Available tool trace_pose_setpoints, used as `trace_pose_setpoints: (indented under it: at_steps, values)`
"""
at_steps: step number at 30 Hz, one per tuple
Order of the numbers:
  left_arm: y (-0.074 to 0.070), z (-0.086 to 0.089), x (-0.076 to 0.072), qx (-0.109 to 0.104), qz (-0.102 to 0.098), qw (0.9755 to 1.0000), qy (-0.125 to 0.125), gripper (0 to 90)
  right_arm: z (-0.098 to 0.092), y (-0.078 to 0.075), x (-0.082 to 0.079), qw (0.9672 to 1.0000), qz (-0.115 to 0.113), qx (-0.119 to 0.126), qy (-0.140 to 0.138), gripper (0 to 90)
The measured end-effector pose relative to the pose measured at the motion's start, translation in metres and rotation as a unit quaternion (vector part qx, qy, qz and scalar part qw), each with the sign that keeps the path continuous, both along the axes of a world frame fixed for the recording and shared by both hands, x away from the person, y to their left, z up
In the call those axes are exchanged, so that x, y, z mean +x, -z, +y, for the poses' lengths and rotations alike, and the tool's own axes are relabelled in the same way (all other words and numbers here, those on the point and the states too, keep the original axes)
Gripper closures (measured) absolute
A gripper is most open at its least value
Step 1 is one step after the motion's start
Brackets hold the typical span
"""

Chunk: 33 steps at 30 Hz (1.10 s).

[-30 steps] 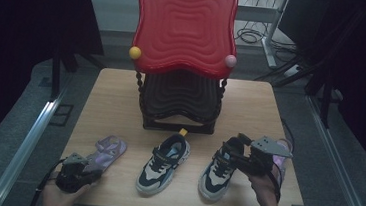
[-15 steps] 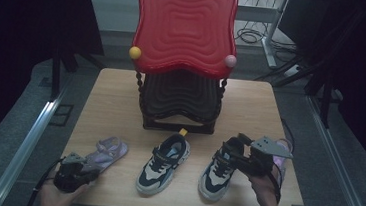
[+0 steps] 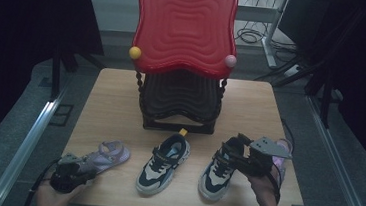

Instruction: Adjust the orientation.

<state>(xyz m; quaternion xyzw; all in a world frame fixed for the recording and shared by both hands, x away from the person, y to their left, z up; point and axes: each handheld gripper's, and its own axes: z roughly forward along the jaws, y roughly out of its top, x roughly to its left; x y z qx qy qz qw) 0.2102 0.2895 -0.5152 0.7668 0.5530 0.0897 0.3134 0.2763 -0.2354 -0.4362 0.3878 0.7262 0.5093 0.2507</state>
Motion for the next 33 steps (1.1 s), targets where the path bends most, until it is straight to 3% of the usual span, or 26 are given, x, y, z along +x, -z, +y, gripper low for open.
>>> trace_pose_setpoints:
  at_steps: [26,33]
  values:
    - [0.001,0.018,-0.002,0.02,0.0,0.9993,-0.033,90.0,0.004,0.0,-0.002,0.9999,-0.006,-0.008,-0.007,32.4]
    - [0.001,0.025,0.004,0.014,0.001,0.9992,-0.038,90.0,0.005,0.0,-0.003,0.9998,-0.014,-0.01,-0.001,32.7]
